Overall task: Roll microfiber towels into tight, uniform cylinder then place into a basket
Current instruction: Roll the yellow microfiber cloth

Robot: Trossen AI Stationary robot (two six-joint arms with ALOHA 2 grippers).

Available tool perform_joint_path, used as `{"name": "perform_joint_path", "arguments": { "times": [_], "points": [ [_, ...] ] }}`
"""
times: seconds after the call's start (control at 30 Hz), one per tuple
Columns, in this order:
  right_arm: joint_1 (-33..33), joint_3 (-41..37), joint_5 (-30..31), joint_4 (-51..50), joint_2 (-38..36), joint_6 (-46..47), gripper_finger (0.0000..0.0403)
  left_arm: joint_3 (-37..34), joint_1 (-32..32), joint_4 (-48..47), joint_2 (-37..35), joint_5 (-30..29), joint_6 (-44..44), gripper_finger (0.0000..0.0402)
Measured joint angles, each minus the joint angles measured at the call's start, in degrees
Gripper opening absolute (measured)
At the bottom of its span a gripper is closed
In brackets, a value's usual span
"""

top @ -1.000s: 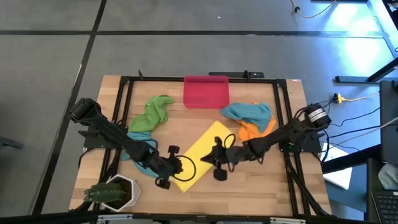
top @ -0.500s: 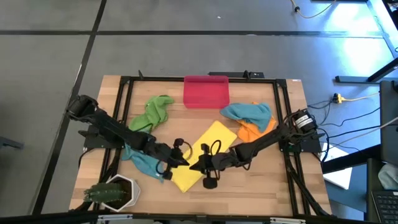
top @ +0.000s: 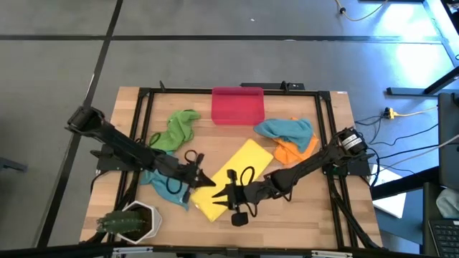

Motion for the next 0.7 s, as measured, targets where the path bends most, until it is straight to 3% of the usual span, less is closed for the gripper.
{"name": "perform_joint_path", "arguments": {
  "times": [0.1, 0.23, 0.37, 0.7],
  "points": [
    [0.3, 1.5, 0.3, -4.1, 0.4, 1.3, 0.0130, 0.0, -0.1, -1.2, -3.6, -0.6, 0.7, 0.0005],
    [1.5, 1.6, 0.3, -4.6, 2.1, 1.1, 0.0159, 0.0, 0.1, -5.6, -6.5, -8.5, -0.2, 0.0001],
    [2.5, 1.6, 0.8, -4.6, 4.9, 1.0, 0.0167, 0.0, -0.3, -10.7, -7.1, -8.7, -1.6, 0.0004],
    [3.8, 1.9, -0.6, -4.8, 9.4, -0.7, 0.0168, 0.0, -1.1, -11.6, -7.0, -8.6, -1.8, 0.0002]
  ]
}}
